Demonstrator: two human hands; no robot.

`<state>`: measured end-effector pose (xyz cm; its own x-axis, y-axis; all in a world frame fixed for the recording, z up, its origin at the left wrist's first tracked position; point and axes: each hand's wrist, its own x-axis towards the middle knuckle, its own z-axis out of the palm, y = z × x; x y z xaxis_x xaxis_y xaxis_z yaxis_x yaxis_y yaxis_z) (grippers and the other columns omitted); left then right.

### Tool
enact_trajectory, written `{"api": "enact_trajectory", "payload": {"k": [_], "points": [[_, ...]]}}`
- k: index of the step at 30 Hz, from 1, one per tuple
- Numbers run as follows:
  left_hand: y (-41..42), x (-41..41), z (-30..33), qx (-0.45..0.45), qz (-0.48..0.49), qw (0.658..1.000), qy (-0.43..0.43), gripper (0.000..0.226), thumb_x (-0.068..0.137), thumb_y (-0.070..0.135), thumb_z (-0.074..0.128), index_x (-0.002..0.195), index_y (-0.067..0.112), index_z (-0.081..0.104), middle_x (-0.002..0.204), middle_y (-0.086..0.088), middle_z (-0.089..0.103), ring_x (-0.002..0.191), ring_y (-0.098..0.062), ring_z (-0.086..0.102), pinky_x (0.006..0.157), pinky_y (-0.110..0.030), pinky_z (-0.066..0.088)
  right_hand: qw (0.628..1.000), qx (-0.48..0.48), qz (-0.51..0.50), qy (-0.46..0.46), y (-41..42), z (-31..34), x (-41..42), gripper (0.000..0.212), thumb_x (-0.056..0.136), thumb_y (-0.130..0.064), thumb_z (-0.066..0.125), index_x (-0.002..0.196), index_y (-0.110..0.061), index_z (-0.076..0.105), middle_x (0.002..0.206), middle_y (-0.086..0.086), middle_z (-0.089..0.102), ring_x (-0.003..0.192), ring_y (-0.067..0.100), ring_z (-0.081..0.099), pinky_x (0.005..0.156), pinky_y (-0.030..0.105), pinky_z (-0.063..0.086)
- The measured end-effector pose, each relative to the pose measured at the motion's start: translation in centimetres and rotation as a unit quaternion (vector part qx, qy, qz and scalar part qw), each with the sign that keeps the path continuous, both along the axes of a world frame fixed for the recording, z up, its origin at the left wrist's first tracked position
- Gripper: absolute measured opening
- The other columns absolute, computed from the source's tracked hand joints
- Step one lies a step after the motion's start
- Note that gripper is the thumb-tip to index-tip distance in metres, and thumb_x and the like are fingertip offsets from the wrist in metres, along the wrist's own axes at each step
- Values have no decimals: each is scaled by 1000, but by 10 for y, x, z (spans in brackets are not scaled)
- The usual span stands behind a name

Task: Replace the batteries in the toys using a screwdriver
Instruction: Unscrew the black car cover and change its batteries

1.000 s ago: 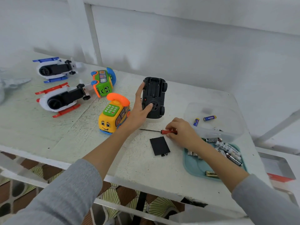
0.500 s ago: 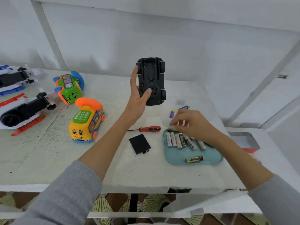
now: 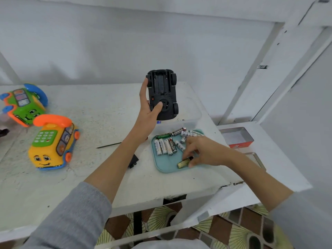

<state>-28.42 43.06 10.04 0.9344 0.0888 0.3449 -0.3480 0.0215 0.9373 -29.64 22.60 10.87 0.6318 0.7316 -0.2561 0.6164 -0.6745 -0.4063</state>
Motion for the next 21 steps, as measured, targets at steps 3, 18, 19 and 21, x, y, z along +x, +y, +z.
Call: {"api": "enact_trajectory", "payload": {"k": [3,18,19,21], "points": [[1,1,-2,0,0,1000,0,69,101,1,38,150,28,-1,145,-18,39,109,-8,60,83,-17,51,1000,2,0,-1,1,-1,0,20,74,-16,76,92,-11,71,85,-5,44,79,10,43,73,25,37],[-5,0,-4,-13,-4,1000,-10,63,100,-1,40,141,39,13,145,-29,32,109,-10,58,84,-18,51,875,430,-206,-80,45,77,51,22,74,5,69,91,-7,62,81,16,62,63,8,56,63,21,52],[-5,0,-5,-15,-4,1000,-12,64,100,0,40,141,40,13,146,-29,31,113,-16,56,84,-18,51,865,440,-223,-90,48,76,54,20,72,3,72,86,-8,61,78,15,63,65,14,58,65,26,53],[-4,-1,-5,-18,-4,1000,-14,64,100,0,41,141,41,13,147,-28,30,117,-22,54,85,-18,50,853,449,-241,-115,54,71,58,16,71,-1,74,78,-7,61,74,11,64,68,21,60,68,32,54]]}}
